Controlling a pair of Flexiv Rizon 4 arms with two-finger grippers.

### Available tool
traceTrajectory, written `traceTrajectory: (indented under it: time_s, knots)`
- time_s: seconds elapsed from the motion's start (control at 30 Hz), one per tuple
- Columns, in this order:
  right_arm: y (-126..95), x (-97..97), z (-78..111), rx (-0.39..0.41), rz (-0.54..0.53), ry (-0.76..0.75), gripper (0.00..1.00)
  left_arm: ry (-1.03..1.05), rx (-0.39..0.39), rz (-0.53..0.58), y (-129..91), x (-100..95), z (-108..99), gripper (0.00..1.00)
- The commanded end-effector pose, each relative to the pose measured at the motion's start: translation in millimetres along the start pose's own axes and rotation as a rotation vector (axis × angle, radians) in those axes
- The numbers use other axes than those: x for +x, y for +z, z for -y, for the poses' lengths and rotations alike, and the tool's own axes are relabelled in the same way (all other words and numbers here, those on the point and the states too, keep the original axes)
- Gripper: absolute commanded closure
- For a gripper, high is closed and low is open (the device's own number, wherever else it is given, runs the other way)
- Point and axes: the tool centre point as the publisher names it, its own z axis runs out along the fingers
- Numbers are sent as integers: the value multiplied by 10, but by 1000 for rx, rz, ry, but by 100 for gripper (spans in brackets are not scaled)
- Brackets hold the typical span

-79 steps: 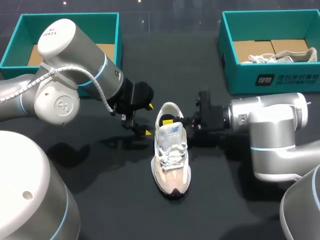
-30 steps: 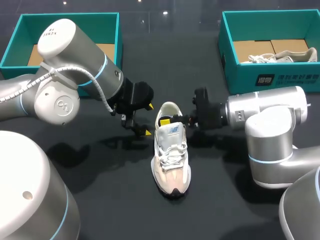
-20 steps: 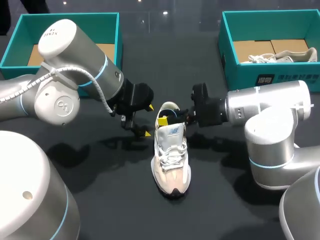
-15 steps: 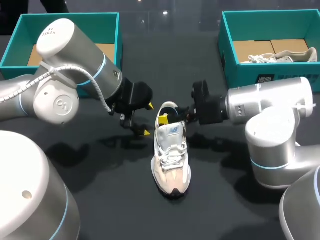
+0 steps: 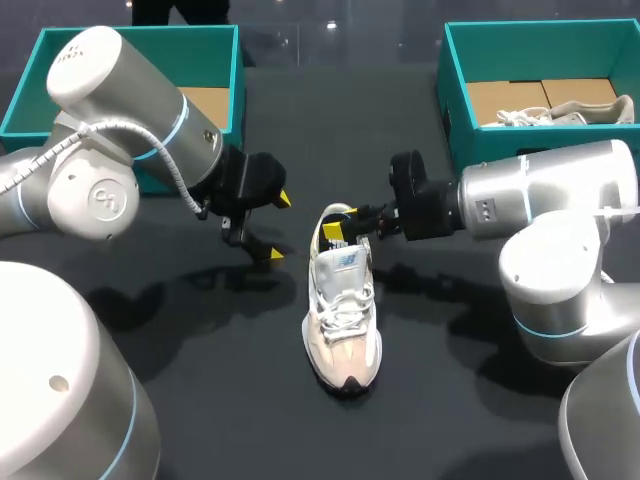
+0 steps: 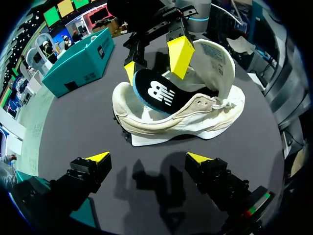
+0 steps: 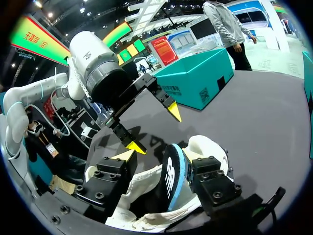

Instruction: Take the shoe out of the shoebox, open the shoe tongue, remove and reinsert the insole, then place the shoe into the shoebox

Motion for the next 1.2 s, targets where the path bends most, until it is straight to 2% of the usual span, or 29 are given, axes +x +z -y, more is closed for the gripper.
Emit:
traceTrajectory:
  time_s: [0.03,0.3,0.67,1.2]
  knots:
    - [-21,2,-39,19,17,6,42,11,5,-3,-99,6,-27,0]
    - [-35,-68,-40,28,25,29,43,16,3,4,-176,-45,-73,0]
    - [-165,-159,-57,45,87,58,50,53,-9,-9,-286,-99,-101,0]
    - [-572,-345,-94,124,258,119,52,208,-30,-103,-637,-143,-158,0]
